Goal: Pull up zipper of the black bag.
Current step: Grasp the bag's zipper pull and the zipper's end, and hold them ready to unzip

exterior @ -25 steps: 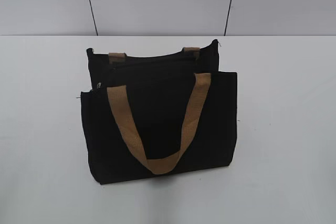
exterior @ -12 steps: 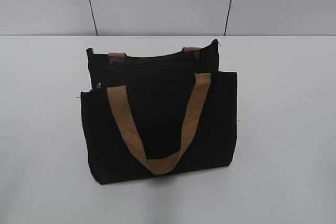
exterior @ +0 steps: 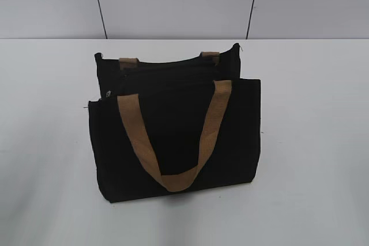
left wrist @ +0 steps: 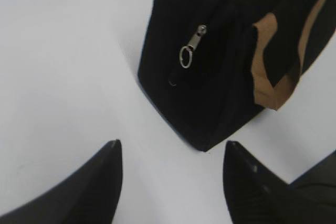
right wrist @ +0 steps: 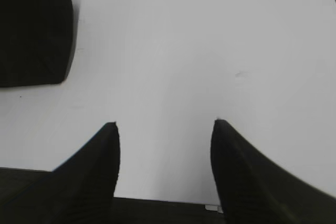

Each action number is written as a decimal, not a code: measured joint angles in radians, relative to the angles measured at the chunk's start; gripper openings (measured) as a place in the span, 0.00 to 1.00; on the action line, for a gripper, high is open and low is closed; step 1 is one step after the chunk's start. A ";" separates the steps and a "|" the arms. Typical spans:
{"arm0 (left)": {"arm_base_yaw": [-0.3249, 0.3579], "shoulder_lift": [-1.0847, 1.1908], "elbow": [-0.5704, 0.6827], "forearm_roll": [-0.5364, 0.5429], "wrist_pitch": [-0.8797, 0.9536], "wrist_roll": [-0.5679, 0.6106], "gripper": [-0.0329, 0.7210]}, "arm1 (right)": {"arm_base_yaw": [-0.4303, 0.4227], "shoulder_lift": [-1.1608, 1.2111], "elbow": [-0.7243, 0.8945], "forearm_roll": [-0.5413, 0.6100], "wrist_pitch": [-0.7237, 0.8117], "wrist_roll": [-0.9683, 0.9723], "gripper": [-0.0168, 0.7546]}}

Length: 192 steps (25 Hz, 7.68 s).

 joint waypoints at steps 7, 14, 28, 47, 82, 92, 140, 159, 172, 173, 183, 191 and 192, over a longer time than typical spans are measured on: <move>0.076 0.337 -0.001 -0.360 0.048 0.503 0.65 | 0.000 0.131 -0.101 0.128 -0.007 -0.090 0.58; 0.249 0.607 -0.004 -0.629 0.058 0.946 0.58 | 0.000 0.168 -0.138 0.169 -0.007 -0.129 0.58; 0.223 0.937 -0.010 -0.962 0.134 1.756 0.64 | 0.000 0.171 -0.141 0.169 -0.008 -0.136 0.58; 0.143 1.184 -0.010 -1.182 0.173 2.061 0.65 | 0.000 0.171 -0.141 0.169 -0.007 -0.136 0.58; 0.006 1.224 -0.124 -1.188 -0.014 2.079 0.15 | 0.000 0.171 -0.141 0.170 0.008 -0.136 0.58; 0.014 1.141 -0.124 -1.183 -0.059 2.050 0.14 | 0.000 0.178 -0.141 0.235 0.008 -0.136 0.58; 0.022 0.704 -0.021 -1.183 -0.258 1.924 0.14 | 0.834 1.508 -0.949 0.427 -0.326 -0.051 0.44; 0.022 0.704 -0.021 -1.183 -0.287 1.924 0.14 | 0.852 1.616 -0.986 0.212 -0.298 0.232 0.43; 0.022 0.704 -0.021 -1.183 -0.270 1.924 0.14 | 0.852 1.642 -0.988 0.204 -0.376 0.241 0.37; 0.022 0.704 -0.021 -1.183 -0.267 1.924 0.14 | 0.852 1.647 -0.988 0.204 -0.381 0.246 0.35; 0.022 0.704 -0.021 -1.183 -0.261 1.924 0.14 | 0.852 1.674 -0.988 0.179 -0.400 0.263 0.31; 0.022 0.704 -0.021 -1.183 -0.252 1.924 0.14 | 0.852 1.681 -0.988 0.156 -0.412 0.303 0.31; 0.022 0.704 -0.021 -1.183 -0.252 1.924 0.14 | 0.852 1.682 -0.988 0.156 -0.412 0.304 0.31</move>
